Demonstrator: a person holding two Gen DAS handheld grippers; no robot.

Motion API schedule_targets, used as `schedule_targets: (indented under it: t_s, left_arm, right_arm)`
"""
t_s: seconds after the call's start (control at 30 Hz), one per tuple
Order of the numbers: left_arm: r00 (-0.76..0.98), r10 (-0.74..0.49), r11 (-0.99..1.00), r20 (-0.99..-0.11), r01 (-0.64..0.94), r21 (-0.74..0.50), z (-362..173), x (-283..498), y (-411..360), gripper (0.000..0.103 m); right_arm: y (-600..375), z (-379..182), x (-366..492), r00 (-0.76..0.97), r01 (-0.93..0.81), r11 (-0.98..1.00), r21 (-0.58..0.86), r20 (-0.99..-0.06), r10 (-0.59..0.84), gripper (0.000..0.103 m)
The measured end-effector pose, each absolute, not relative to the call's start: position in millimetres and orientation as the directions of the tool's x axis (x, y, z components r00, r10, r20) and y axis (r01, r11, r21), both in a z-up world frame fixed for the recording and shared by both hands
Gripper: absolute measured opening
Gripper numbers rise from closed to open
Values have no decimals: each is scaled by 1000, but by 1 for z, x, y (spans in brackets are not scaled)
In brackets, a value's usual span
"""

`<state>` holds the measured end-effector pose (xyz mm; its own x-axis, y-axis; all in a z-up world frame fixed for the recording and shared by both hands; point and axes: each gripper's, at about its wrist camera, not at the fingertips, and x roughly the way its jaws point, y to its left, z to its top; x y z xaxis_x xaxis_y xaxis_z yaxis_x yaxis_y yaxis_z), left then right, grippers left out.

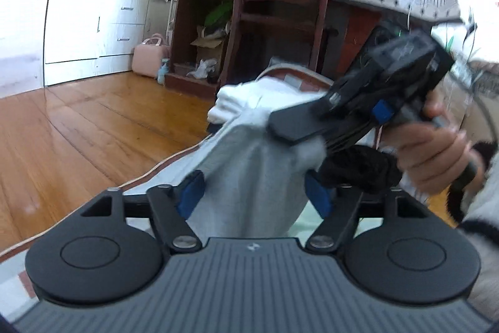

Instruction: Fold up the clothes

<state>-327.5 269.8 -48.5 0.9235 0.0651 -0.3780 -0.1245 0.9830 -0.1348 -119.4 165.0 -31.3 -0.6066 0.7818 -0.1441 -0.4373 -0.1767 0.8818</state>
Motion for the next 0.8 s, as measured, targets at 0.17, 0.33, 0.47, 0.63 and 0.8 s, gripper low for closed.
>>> schedule_targets:
  t_s: [0.17, 0.33, 0.47, 0.63, 0.8]
  left_arm:
    - [913, 118, 987, -389, -150, -53, -57, -327, 256, 87]
    - [944, 53, 987, -326, -98, -124, -53, -329, 256, 58]
    - [901, 162, 972, -402, -217, -94, -51, -326, 267, 5]
    - [808, 407, 855, -426, -501, -133, -44, -372, 316, 5]
    - [556, 673, 622, -488, -782, -33, -59, -431, 353, 5]
  right_arm:
    - [169, -39, -119, -623, -411, -169, 896, -141, 770, 7]
    - [163, -44, -121, -635, -404, -174, 898, -139, 760, 7]
    - [157, -45, -116, -587, -470, -132, 873, -198, 785, 12]
    - [142, -42, -86, -268, -734, 152, 662, -488, 831, 45]
    - [138, -78, -45, -35, -746, 450, 491, -703, 710, 45]
